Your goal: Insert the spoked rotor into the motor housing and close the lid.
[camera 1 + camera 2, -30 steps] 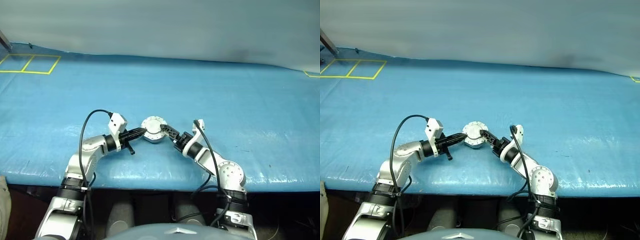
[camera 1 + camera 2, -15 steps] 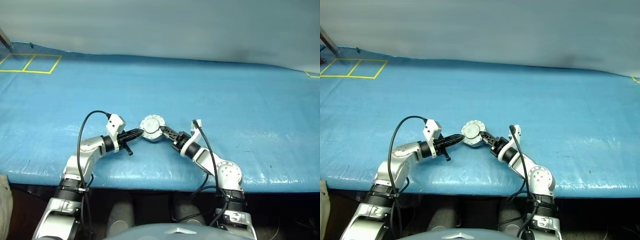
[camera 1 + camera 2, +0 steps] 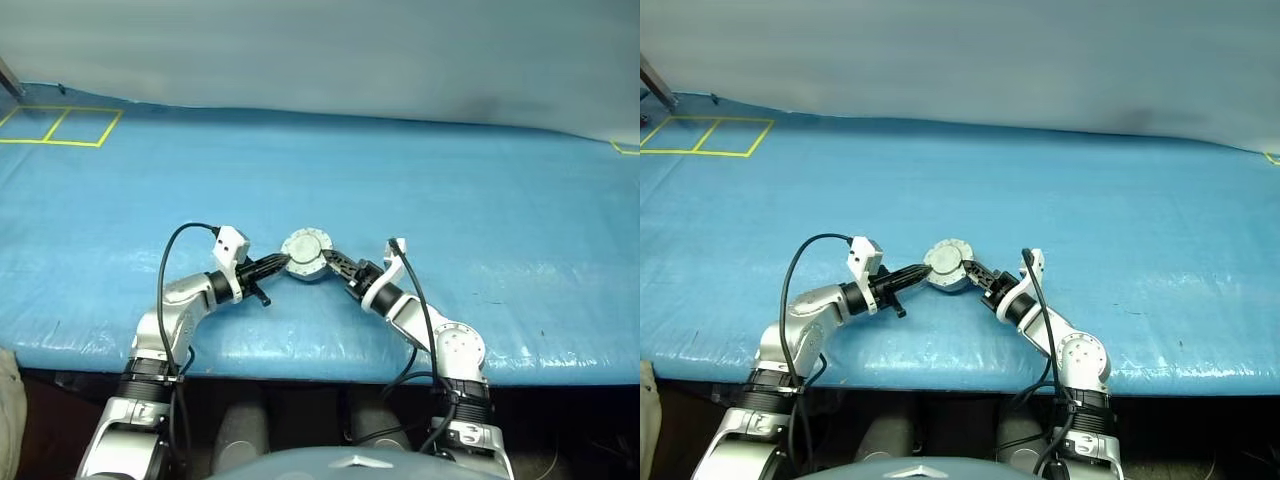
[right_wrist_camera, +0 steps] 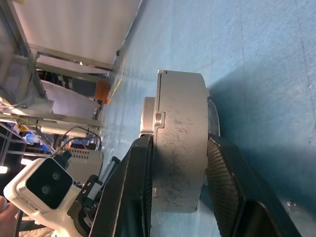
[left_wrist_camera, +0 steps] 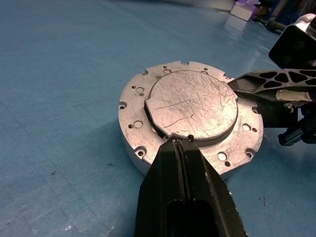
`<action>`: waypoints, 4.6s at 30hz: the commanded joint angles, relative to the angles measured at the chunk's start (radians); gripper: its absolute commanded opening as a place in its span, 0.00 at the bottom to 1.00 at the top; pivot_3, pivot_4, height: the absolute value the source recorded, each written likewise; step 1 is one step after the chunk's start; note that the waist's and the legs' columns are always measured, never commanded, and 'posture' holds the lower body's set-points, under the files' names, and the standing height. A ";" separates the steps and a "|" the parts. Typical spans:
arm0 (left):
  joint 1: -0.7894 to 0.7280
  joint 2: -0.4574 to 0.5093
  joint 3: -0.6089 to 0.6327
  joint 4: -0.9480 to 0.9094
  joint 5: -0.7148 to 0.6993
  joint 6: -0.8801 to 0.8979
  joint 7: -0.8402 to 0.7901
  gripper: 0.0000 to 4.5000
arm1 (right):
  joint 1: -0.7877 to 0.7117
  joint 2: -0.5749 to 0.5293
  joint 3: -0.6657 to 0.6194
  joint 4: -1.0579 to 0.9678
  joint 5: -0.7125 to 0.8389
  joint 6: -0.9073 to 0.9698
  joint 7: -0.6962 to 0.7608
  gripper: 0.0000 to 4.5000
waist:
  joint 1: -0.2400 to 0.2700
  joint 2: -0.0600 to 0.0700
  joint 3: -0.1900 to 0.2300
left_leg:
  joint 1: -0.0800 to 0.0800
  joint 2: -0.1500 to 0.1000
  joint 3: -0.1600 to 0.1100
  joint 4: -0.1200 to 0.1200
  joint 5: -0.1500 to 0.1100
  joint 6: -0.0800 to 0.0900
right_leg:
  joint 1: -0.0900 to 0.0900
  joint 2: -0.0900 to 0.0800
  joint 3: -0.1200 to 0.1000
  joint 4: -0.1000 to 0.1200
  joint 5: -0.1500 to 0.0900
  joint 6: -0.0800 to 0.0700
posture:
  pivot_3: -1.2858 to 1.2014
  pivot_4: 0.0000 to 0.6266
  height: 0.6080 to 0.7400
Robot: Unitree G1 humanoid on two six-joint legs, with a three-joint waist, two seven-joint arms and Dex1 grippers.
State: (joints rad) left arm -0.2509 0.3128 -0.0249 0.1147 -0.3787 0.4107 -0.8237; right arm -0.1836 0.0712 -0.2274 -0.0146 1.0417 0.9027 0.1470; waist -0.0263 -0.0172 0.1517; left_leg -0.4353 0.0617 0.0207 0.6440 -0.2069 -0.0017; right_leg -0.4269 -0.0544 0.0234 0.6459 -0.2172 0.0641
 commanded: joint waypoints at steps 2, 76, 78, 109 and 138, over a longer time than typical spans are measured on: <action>-0.012 -0.042 0.065 -0.036 -0.100 0.052 0.025 0.00 | -0.001 0.074 -0.020 -0.072 0.074 -0.036 -0.028 0.26 | 0.000 0.000 0.000 | -0.001 0.000 0.000 0.000 0.000 0.000 | -0.001 0.000 0.000 -0.001 0.001 0.001 | 0.52 0.24 1.00; -0.119 -0.385 0.331 -0.004 -0.629 0.230 0.436 0.59 | -0.067 -0.026 0.146 -0.276 0.081 -0.226 -0.143 0.76 | -0.006 0.002 0.003 | -0.008 -0.002 -0.005 0.005 0.000 0.001 | -0.001 0.002 0.000 -0.004 0.008 0.002 | 0.52 0.24 1.00; -0.100 -0.368 0.291 -0.046 -0.544 0.172 0.439 0.59 | -0.061 -0.062 0.170 -0.283 -0.009 -0.249 -0.112 0.76 | -0.010 0.002 0.003 | -0.007 -0.002 -0.005 0.005 0.000 0.001 | -0.001 0.003 0.001 -0.003 0.008 0.002 | 0.52 0.24 1.00; -0.302 -0.262 0.550 0.219 -0.341 -0.317 0.714 0.59 | 0.024 -0.190 0.335 -0.297 -0.446 -0.356 0.157 0.76 | 0.014 -0.004 0.004 | -0.009 -0.002 -0.006 0.010 0.000 0.000 | 0.000 0.003 0.001 -0.004 0.009 0.004 | 0.52 0.24 1.00; -0.442 -0.161 0.525 0.485 -0.274 -0.178 0.683 1.00 | 0.023 -0.160 0.335 -0.331 -0.527 -0.358 0.155 0.77 | 0.013 -0.005 0.004 | -0.009 -0.002 -0.006 0.009 0.000 0.000 | 0.000 0.004 0.001 -0.003 0.012 0.009 | 0.52 0.24 1.00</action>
State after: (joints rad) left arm -0.6827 0.1454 0.5028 0.6566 -0.6510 0.2367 -0.1346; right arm -0.1507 -0.0924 0.1121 -0.2942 0.5161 0.5650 0.3011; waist -0.0128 -0.0219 0.1561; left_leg -0.4442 0.0594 0.0146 0.6532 -0.2066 -0.0020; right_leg -0.4268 -0.0509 0.0245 0.6429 -0.2048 0.0731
